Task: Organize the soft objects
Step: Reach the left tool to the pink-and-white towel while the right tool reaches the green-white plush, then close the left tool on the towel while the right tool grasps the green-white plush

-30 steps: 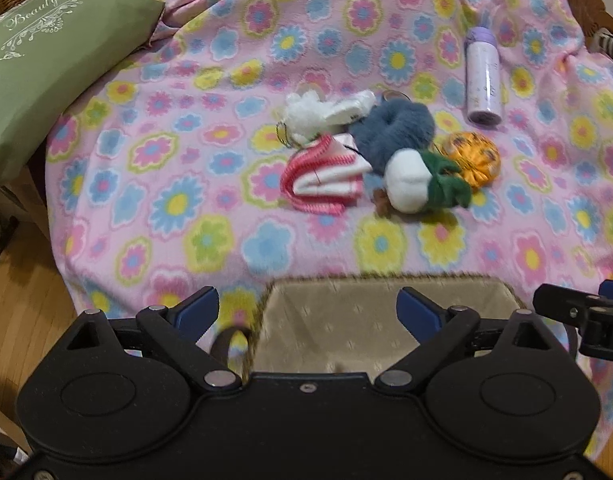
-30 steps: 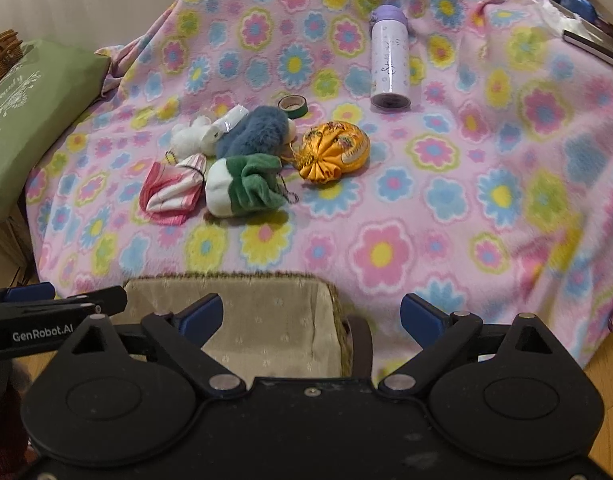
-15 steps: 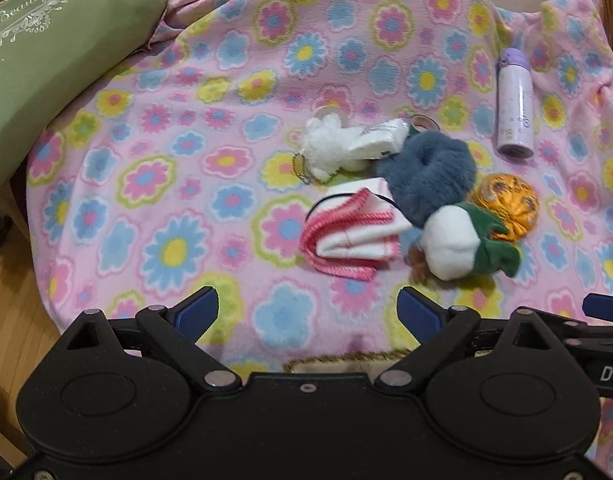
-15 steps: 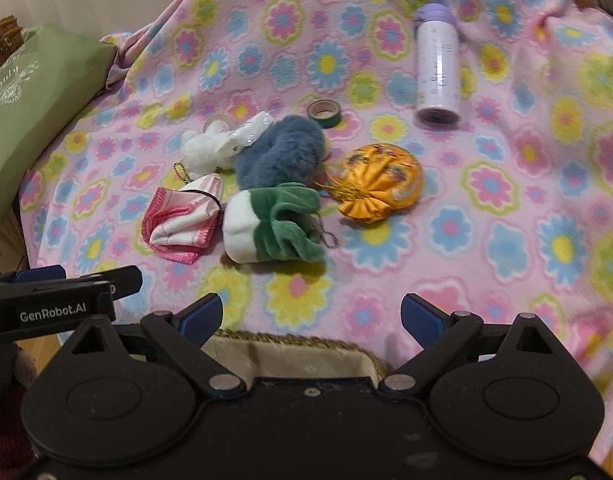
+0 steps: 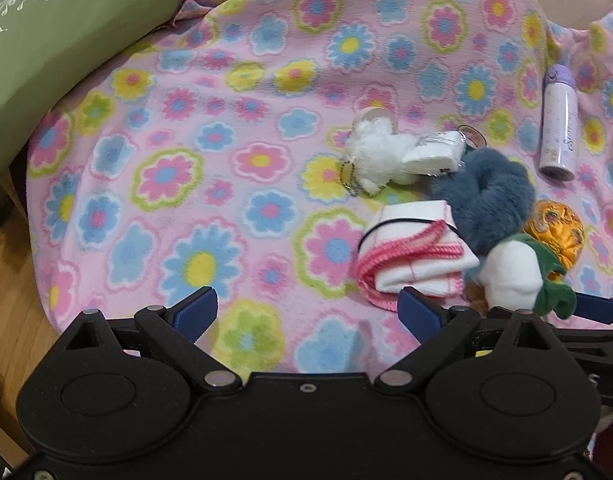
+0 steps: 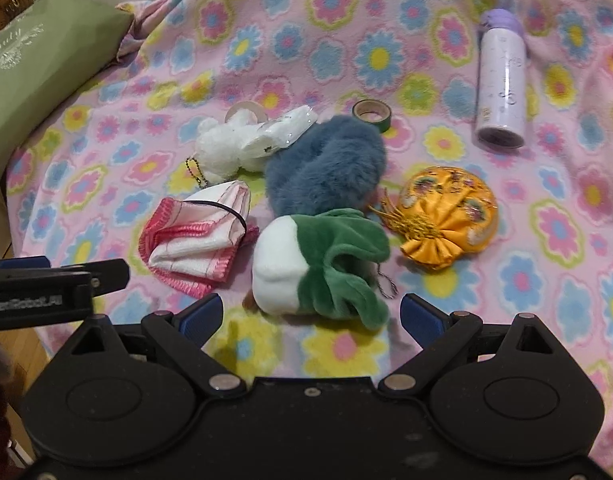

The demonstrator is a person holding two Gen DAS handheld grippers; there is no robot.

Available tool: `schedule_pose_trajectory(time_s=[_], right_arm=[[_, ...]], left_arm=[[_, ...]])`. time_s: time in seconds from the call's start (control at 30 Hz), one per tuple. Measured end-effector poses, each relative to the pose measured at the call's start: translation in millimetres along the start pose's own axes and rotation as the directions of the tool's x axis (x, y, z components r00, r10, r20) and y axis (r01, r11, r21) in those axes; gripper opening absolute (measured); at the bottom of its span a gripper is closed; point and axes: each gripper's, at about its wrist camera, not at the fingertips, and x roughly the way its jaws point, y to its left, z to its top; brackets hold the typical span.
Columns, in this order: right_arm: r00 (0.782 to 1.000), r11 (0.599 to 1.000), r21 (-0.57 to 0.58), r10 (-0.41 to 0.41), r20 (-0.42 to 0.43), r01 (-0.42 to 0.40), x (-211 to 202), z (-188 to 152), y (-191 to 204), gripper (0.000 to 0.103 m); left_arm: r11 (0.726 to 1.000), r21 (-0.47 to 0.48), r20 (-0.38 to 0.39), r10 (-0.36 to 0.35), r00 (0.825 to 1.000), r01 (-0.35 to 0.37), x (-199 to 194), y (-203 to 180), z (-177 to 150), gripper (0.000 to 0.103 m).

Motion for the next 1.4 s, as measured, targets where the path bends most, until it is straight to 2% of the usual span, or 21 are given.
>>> schedule_pose_trajectory(time_s=[0.07,0.13,0.2,0.23,0.37,0.6,0.8,0.93,1.2,1.4], right_arm=[[1.0,1.0,-0.001,-0.003,-0.002,0.003,7,3,1,0.095],[1.0,1.0,-0.002,-0.012,0.003,0.012,14,5,2,0.09],[1.0,1.0,-0.007,-0.025,0.004,0.025,19,7,1,0.08],[1.0,1.0,-0.012,-0.022,-0.001,0.022,21,8,1,0.069],[1.0,1.0,0.016,0.003,0.012,-0.004,16,7,-9,0.065],[0.999,0.993,0.114,-0.028,0.027,0.025,-4,0,-40,0.065],[0.998,0.985,0.163,-0.059,0.03,0.054,-13,-10,-56,0.065],[0.995,0.985,0.146,-0.1,0.013,0.097,-5,-14,-56,0.065],[0.993,0.983,0.146,-0.114,0.011,0.111,7,-16,-56,0.07],[0.993,0.98,0.165,-0.119,0.015,0.115,14,-16,-61,0.075]], left_arm=[[1.0,-0.005,0.002,-0.004,1.0,0.004,1,3,3,0.094],[1.0,-0.01,0.006,-0.008,1.0,0.008,1,4,6,0.094],[1.0,-0.014,0.012,-0.012,1.0,0.013,0,5,9,0.096],[1.0,-0.017,0.015,-0.015,1.0,0.016,0,4,10,0.096],[0.999,-0.014,0.024,-0.047,0.999,0.047,0,-1,17,0.097],[0.994,0.022,0.027,-0.112,0.993,0.111,7,-27,26,0.099],[0.99,0.073,-0.017,-0.12,0.993,0.12,28,-51,29,0.099],[0.991,0.087,-0.044,-0.094,0.995,0.097,46,-59,26,0.099],[0.994,0.079,-0.103,-0.067,0.992,0.075,76,-62,24,0.099],[0.991,0.123,-0.095,-0.036,0.995,0.047,83,-68,22,0.099]])
